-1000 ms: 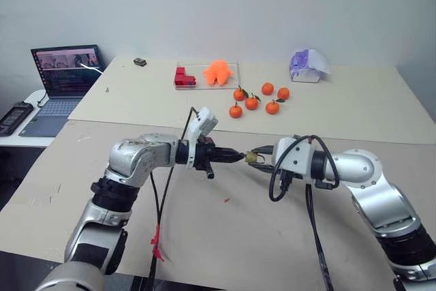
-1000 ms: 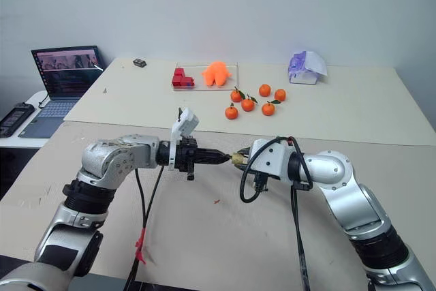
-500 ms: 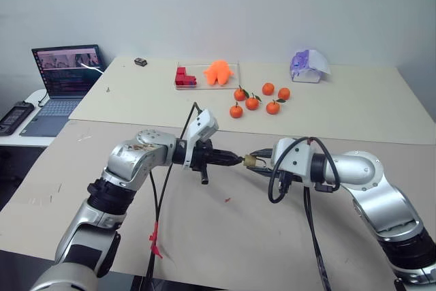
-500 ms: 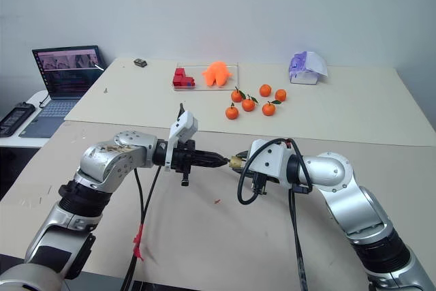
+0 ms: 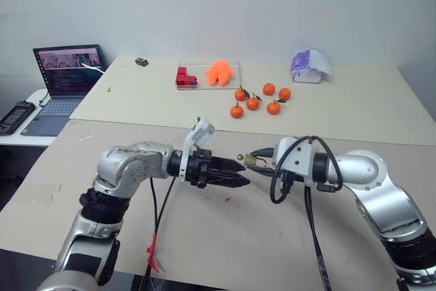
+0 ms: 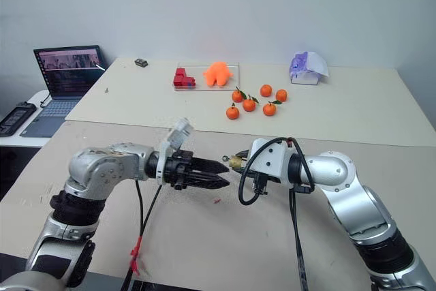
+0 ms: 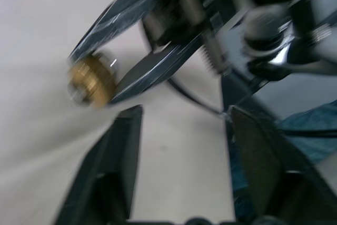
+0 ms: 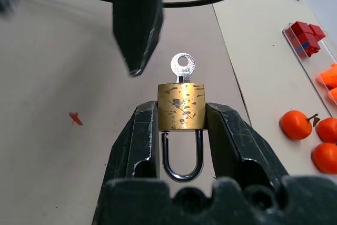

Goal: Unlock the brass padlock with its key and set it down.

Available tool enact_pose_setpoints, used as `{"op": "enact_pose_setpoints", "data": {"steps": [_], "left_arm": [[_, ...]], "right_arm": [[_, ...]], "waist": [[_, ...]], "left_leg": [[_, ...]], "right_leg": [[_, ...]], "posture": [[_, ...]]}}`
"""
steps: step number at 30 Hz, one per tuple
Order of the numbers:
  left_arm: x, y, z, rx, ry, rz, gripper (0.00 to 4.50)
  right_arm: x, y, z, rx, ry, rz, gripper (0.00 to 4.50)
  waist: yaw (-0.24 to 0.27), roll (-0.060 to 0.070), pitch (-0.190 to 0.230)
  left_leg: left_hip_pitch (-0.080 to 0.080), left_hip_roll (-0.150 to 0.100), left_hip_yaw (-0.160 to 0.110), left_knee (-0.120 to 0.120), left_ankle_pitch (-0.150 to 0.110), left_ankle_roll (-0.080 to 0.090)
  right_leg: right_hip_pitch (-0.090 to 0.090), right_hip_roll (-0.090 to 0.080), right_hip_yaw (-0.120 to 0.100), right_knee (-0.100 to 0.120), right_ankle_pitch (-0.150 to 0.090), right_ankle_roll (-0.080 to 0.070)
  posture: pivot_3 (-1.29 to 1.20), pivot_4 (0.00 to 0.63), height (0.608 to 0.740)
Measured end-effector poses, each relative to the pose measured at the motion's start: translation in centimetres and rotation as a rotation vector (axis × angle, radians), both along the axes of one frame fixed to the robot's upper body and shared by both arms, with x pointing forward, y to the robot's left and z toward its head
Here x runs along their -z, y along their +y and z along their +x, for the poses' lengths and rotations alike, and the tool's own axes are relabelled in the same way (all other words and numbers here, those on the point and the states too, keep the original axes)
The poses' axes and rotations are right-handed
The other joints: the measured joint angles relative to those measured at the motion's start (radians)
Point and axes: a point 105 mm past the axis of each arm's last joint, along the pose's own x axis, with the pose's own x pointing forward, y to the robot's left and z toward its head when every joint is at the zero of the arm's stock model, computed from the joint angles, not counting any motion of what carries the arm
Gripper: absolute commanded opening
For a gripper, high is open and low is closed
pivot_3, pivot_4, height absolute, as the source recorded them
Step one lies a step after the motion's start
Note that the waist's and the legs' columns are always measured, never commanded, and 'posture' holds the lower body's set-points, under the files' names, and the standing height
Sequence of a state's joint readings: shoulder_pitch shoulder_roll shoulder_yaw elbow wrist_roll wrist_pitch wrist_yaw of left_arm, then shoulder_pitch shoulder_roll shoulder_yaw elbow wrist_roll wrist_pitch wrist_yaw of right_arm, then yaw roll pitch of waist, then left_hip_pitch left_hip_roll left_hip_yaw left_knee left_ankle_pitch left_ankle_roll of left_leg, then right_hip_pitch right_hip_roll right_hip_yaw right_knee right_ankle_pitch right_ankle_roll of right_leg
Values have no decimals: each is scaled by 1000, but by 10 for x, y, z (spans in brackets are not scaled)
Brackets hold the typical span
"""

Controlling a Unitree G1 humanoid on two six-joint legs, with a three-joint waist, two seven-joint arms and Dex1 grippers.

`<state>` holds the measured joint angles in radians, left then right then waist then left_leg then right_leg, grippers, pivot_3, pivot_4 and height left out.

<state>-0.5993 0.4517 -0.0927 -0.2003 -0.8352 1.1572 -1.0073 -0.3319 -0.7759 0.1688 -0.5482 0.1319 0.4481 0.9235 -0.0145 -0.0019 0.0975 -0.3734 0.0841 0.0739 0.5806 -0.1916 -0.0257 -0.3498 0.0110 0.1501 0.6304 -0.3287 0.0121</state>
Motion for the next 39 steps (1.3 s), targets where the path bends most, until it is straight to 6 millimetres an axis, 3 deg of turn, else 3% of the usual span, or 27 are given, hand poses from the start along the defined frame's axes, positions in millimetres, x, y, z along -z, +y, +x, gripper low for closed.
{"op": "enact_pose_setpoints", "data": {"steps": [14,24,31,39], "left_arm": [[16,18,14,-154,50,97,2959],[30,-9,31,-218,116,101,2959],[33,-10,40,-273,178,92,2959],[19,-14,34,-237,176,41,2959]], "right_arm": [[-4,-3,1,-4,-8,-21,912],[-11,0,-5,-9,-38,-23,912],[-13,-3,-5,6,-103,-56,912],[14,-10,-6,0,-71,-112,912]], "waist": [[0,0,0],[1,0,0],[-1,1,0],[-4,1,-1]], "left_leg": [[0,0,-2,0,0,0],[-2,-2,-4,1,0,0],[-2,-2,-6,0,0,0],[-2,-2,-7,0,1,-2]], "right_leg": [[0,0,0,0,0,0],[0,0,0,0,0,0],[0,1,0,0,0,0],[0,1,-1,0,0,0]], "posture": [[0,150,723],[0,150,723],[0,150,723],[0,150,723]]}}
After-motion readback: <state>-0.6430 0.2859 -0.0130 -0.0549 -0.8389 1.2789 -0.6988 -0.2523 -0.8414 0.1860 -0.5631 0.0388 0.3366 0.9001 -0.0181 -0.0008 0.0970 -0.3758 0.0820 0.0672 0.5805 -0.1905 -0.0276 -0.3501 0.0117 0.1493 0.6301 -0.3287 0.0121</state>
